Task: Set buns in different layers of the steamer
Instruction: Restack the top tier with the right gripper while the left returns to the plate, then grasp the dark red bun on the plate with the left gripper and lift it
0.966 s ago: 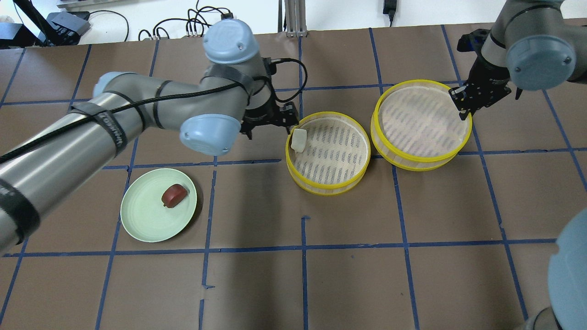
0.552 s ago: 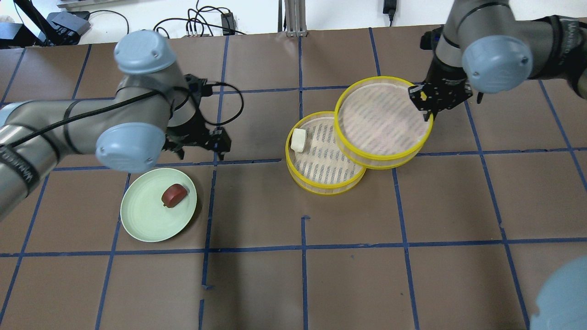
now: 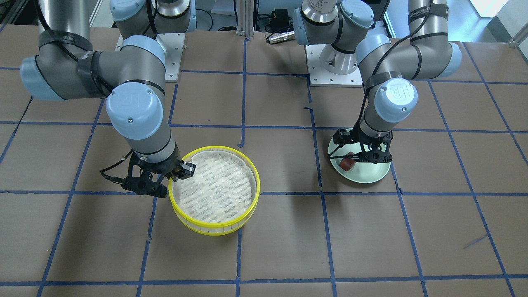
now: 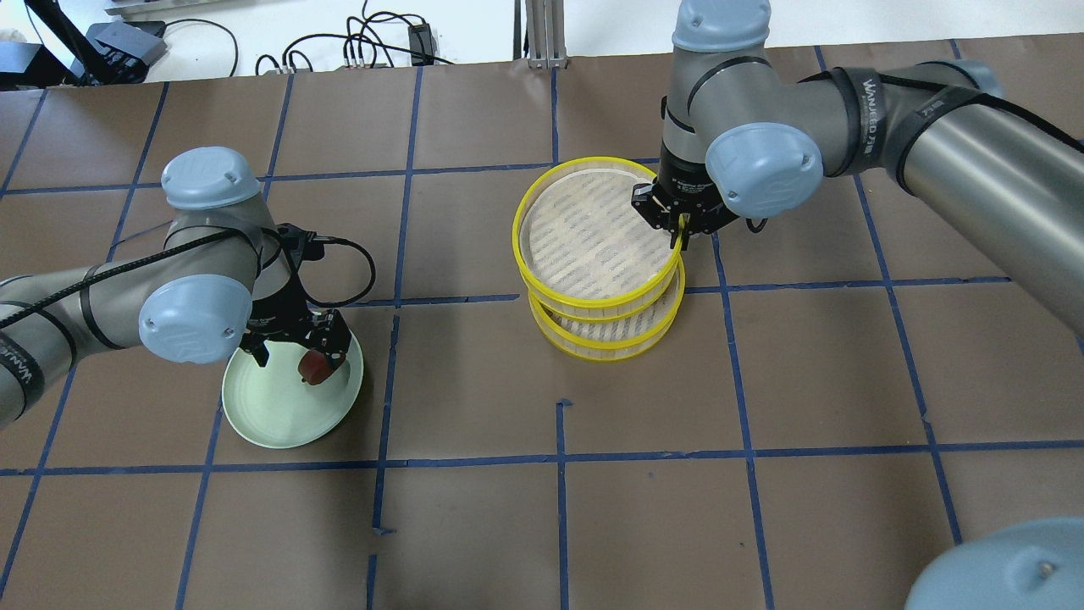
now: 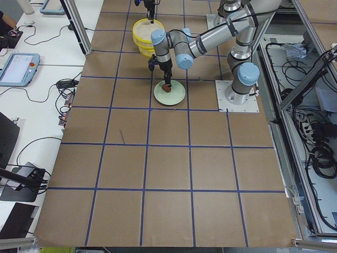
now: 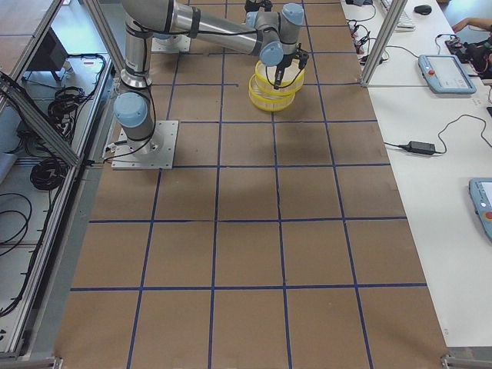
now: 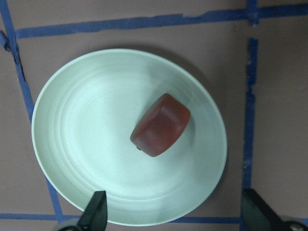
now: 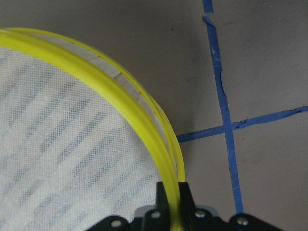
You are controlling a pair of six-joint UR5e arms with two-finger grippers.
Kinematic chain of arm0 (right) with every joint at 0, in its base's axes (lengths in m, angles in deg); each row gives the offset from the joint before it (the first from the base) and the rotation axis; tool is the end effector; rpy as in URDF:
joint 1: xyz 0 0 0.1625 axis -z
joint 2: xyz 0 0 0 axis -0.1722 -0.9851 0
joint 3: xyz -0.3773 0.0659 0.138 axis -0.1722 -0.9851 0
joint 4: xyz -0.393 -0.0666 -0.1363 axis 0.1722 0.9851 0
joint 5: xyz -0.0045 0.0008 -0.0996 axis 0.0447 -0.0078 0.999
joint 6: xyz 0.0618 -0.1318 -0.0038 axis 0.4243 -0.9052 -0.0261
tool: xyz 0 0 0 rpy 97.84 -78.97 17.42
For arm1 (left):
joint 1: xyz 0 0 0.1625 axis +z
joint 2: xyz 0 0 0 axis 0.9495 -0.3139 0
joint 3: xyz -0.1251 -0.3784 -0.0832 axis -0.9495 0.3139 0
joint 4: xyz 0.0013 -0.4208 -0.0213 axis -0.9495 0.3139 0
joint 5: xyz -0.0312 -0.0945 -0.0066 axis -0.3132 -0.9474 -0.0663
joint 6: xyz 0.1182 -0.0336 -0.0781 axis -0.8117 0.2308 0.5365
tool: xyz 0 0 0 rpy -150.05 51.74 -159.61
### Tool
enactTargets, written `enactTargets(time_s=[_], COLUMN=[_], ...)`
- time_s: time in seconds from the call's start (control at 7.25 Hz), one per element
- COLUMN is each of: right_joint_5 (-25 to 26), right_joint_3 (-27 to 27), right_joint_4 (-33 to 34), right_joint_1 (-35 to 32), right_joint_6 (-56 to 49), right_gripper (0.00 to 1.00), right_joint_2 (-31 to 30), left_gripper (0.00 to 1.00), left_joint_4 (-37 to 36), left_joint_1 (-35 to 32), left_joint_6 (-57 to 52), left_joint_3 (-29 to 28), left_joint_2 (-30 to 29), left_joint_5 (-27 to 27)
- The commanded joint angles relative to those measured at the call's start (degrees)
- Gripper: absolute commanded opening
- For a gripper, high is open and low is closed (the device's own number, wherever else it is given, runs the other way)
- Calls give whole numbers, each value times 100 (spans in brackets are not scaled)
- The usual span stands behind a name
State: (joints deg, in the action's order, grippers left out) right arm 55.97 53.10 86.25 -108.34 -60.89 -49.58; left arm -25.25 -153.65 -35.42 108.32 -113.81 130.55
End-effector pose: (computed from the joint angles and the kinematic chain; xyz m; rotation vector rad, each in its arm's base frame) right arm 0.2168 -0.5718 0.2313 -0.3200 -3.0853 -0.1155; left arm -0.0475 -0.4709 0.1458 0.0604 3.0151 0.3736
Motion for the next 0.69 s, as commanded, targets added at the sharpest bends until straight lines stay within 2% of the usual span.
enactTargets(time_s=[0.0,0.14,0.28,0.41,0.55], right_joint_5=[-14,-5,12,56,65], right_joint_3=[-4,-5,30,31,39], right_joint_4=[-7,-94,-78,-77,-86], right_joint_1=[-10,-10,-1,25,34], right_joint_6=[-45,-80,-237,-351,-344], right_gripper=[9,9,9,10,10], right_joint_2=[48,40,48,48,48], left_gripper=[98,94,78,57,20], left_joint_4=[-335,-405,-406,-406,-397], left_joint_1=[3,-6,-41,-76,-67], left_joint_6=[3,-6,-6,-6,11], left_joint_3=[1,27,62,63,63], left_joint_2=[-345,-380,-337,-223,-214], left_joint_5=[-46,-46,-29,-37,-46])
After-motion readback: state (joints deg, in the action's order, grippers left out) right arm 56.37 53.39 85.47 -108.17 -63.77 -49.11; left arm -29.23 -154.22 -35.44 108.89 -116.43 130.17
